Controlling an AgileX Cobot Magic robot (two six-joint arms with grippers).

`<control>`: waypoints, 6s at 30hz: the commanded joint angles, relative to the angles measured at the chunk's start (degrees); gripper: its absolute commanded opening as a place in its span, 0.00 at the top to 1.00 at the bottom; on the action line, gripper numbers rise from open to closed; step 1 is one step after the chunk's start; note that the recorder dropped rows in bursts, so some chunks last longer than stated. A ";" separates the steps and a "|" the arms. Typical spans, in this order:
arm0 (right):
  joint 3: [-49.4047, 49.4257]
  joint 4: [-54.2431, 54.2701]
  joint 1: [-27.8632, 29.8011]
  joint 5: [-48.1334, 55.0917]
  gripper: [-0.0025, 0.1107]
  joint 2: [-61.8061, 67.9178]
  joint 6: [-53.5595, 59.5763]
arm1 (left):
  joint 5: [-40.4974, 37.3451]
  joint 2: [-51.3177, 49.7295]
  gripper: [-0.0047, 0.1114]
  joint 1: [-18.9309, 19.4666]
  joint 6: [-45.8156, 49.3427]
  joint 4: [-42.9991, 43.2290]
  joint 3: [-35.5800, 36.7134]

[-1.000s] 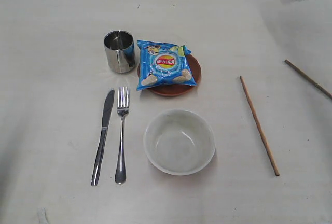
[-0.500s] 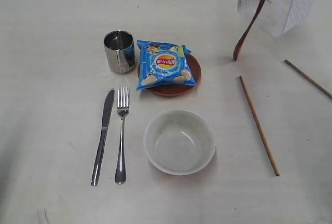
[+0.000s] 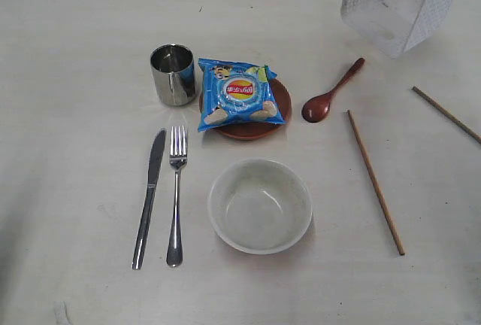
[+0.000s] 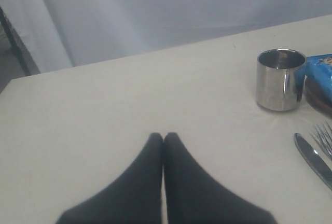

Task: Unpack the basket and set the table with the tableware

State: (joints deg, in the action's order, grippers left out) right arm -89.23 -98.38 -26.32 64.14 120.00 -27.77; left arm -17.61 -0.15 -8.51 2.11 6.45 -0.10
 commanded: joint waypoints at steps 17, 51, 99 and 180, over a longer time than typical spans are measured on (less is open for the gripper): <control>-18.85 97.38 16.67 -20.09 0.98 2.89 18.60 | 0.45 0.15 0.96 0.31 -0.20 -0.44 0.10; 3.35 120.32 27.91 -3.77 0.55 -1.81 27.77 | 0.45 0.15 0.96 0.31 -0.20 -0.70 0.10; 5.63 109.25 16.36 -21.81 0.55 3.00 0.35 | 0.45 0.15 0.96 0.31 -0.20 -0.70 0.10; 46.24 105.92 -20.12 -54.87 0.98 -28.98 2.45 | 0.45 0.15 0.96 0.31 -0.20 -0.70 0.10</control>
State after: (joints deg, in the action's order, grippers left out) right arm -43.18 9.54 -46.32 9.56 91.01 -26.20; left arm -17.61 -0.15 -8.51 2.11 6.45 -0.10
